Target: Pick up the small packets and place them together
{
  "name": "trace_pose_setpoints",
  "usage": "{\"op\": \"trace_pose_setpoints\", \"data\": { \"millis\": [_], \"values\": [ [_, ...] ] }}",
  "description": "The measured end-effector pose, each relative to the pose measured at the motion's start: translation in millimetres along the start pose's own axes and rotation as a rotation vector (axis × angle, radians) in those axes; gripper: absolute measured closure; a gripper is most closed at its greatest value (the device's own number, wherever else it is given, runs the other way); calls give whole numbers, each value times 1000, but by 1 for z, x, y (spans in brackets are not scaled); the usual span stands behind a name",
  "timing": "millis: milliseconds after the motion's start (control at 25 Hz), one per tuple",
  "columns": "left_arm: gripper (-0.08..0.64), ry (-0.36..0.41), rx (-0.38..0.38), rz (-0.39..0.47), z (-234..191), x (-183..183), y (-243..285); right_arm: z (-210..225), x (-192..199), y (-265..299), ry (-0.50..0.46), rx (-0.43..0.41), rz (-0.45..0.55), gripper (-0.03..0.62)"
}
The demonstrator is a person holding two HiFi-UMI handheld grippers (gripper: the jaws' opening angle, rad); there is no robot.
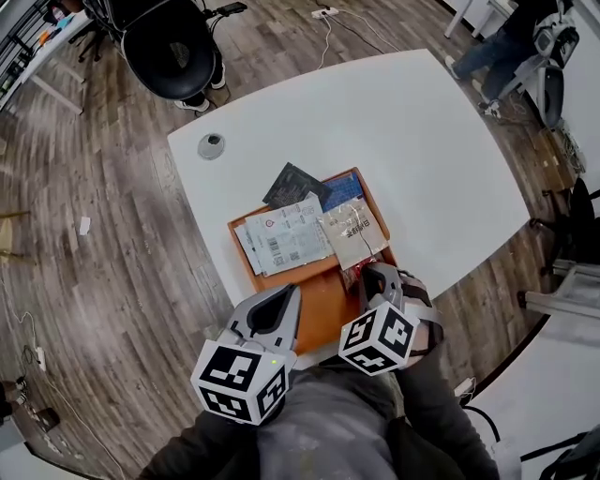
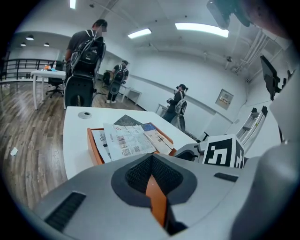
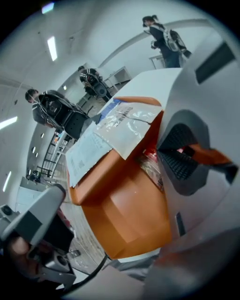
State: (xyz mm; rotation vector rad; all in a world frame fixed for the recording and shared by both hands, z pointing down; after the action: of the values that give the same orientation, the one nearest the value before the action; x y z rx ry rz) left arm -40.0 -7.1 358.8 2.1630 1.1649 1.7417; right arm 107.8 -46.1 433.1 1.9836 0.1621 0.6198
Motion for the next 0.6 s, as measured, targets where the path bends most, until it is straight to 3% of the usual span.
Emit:
{"op": "trace_pose_setpoints", "data": {
  "millis": [160,280,600],
  "values": [
    [563,-23,-49,8,-15,0,-7,-6,-2,15,-99,14,-83,588],
    [563,-46,-83,12,-25,3,-14,-10,-10,17,-138,-2,-83,588],
    [563,-68,-107,33,-31,11,-30,-72,-47,2,-154,-246,80,588]
  ]
}}
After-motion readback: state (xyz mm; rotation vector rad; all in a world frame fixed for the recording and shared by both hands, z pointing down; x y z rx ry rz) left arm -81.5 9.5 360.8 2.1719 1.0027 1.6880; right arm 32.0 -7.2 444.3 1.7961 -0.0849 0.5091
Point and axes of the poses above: the fingertips, and each gripper's own axes: y forward along the fingers, z to its right, x out of its underside, the point moved 5 cm from there along -y, backward along the fingers, and after that the axes turned 7 degrees about y, right-handed, at the moved point
